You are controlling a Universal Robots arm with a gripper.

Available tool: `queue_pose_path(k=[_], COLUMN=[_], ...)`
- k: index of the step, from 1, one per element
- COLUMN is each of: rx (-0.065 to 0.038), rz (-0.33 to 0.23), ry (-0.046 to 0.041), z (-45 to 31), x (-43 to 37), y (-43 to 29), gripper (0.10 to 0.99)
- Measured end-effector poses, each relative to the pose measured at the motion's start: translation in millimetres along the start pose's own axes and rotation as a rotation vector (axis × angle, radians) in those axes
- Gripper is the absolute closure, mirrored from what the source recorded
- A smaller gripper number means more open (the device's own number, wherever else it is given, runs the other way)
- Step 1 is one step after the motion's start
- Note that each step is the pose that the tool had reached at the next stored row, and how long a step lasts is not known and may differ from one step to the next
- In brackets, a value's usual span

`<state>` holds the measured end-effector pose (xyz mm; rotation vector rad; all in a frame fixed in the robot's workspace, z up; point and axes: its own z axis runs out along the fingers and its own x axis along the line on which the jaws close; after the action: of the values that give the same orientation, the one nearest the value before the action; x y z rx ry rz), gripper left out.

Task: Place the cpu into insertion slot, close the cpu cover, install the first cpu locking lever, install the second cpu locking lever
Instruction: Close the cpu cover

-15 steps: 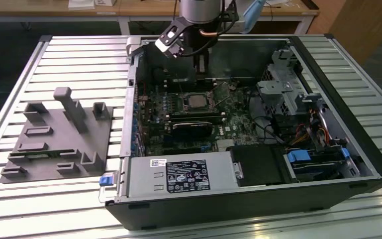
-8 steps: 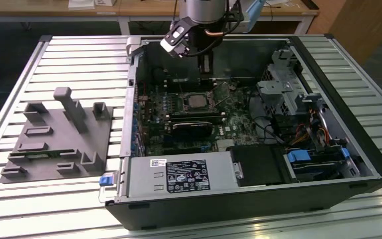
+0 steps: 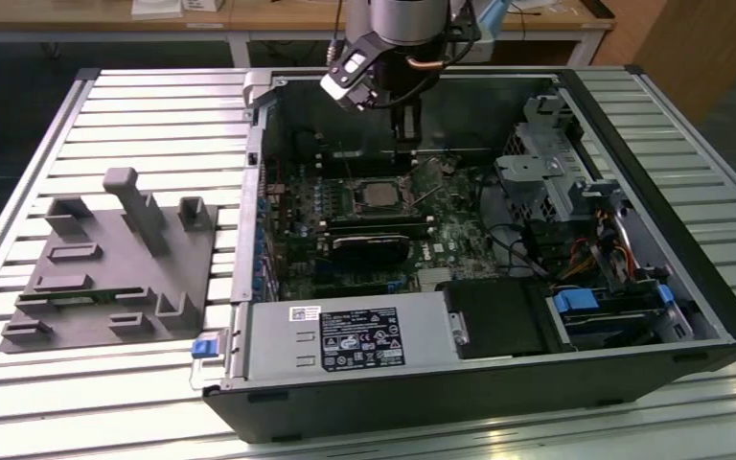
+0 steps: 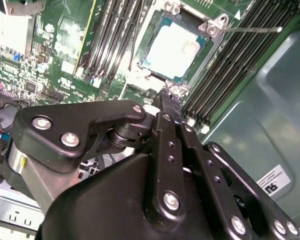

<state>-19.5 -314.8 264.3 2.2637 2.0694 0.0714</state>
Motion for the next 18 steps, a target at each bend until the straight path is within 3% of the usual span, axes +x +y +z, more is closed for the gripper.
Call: queue_pose_path(k=[18], rx=[0.0], rz=[0.0], ry=[-0.0001], z=[2.2], x=[2.4], y=[26.0], gripper=[0.98])
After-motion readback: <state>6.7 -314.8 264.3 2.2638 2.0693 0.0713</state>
